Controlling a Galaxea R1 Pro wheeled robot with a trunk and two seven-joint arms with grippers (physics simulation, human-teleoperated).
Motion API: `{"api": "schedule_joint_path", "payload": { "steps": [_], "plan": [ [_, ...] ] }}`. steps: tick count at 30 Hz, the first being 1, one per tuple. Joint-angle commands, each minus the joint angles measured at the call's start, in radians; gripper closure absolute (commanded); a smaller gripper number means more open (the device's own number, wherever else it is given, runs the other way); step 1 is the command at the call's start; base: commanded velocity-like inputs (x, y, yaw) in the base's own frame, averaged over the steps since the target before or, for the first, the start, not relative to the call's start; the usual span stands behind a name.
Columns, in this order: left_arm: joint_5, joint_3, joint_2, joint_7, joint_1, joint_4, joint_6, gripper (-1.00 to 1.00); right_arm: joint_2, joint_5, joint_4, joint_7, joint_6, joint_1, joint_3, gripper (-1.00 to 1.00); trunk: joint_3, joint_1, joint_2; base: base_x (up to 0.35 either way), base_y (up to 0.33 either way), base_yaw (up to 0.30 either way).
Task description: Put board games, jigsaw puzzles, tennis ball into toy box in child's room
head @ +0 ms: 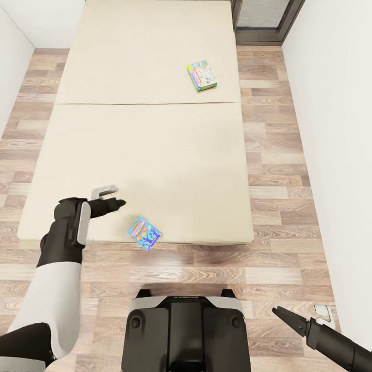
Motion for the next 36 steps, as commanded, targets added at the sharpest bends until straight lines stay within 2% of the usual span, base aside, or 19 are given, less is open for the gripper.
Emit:
{"api": "schedule_joint_path", "payload": {
  "steps": [1,3,4,7,12,13,14,17,19,24,25,28,31,36],
  "plan": [
    [0.0,0.008,0.013,-0.028,0.001,-0.019,0.019,-1.0,0.0,-0.002,0.0,0.002,0.008,0.0,-0.001,-1.0,-0.001,0.001,-0.002,0.0,0.0,0.0],
    [0.001,0.019,0.043,-0.088,0.005,-0.051,0.04,-1.0,0.0,-0.003,0.0,0.002,0.008,0.0,-0.001,-1.0,-0.001,0.001,-0.002,0.0,0.0,0.0],
    [0.002,0.027,0.08,-0.164,0.014,-0.078,0.054,-1.0,0.0,-0.003,0.0,0.002,0.008,0.0,-0.001,-1.0,-0.001,0.001,-0.002,0.0,0.0,0.0],
    [0.002,0.035,0.146,-0.305,0.041,-0.103,0.066,-1.0,-0.001,-0.003,0.0,0.002,0.008,0.0,-0.001,-1.0,-0.001,0.001,-0.002,0.0,0.0,0.0],
    [0.001,0.059,0.273,-0.587,0.125,-0.123,0.072,-1.0,-0.004,-0.004,0.0,0.002,0.008,0.0,-0.001,-1.0,-0.001,0.001,-0.002,0.0,0.0,0.0],
    [0.0,0.083,0.322,-0.711,0.167,-0.128,0.072,-1.0,-0.006,-0.004,0.0,0.002,0.008,0.0,-0.001,-1.0,-0.001,0.001,-0.002,0.0,0.0,0.0],
    [0.0,0.099,0.344,-0.774,0.19,-0.129,0.072,-1.0,-0.006,-0.004,0.0,0.003,0.008,0.0,-0.001,-1.0,-0.001,0.001,-0.002,0.0,0.0,0.0],
    [-0.002,0.169,0.401,-0.967,0.268,-0.132,0.072,-1.0,-0.007,-0.005,0.0,0.003,0.008,0.0,-0.002,-1.0,-0.001,0.001,-0.002,0.0,0.0,0.0],
    [-0.003,0.228,0.428,-1.092,0.325,-0.134,0.072,-1.0,-0.007,-0.005,0.0,0.003,0.008,0.0,-0.003,-1.0,-0.001,0.001,-0.002,0.0,0.0,0.0],
    [-0.006,0.372,0.46,-1.352,0.469,-0.145,0.04,-1.0,-0.008,-0.006,0.0,0.005,0.007,0.0,-0.015,-1.0,-0.001,0.001,-0.002,0.0,0.0,0.0],
    [-0.006,0.419,0.464,-1.415,0.522,-0.153,0.018,-1.0,-0.008,-0.006,0.0,0.005,0.007,0.0,-0.02,-1.0,-0.001,0.001,-0.002,0.0,0.0,0.0],
    [-0.005,0.474,0.464,-1.468,0.59,-0.161,-0.01,-1.0,-0.008,-0.005,0.0,0.005,0.006,0.0,-0.026,-1.0,-0.001,0.001,-0.002,0.0,0.0,0.0],
    [-0.006,0.513,0.456,-1.471,0.654,-0.165,-0.032,-1.0,-0.007,-0.004,0.0,0.005,0.006,0.0,-0.03,-1.0,-0.001,0.001,-0.002,0.0,0.0,0.0],
    [-0.011,0.533,0.422,-1.471,0.694,-0.167,-0.042,-1.0,-0.003,-0.003,0.0,0.004,0.004,0.0,-0.032,-1.0,-0.001,0.001,-0.002,0.0,0.0,0.001]
  ]
}}
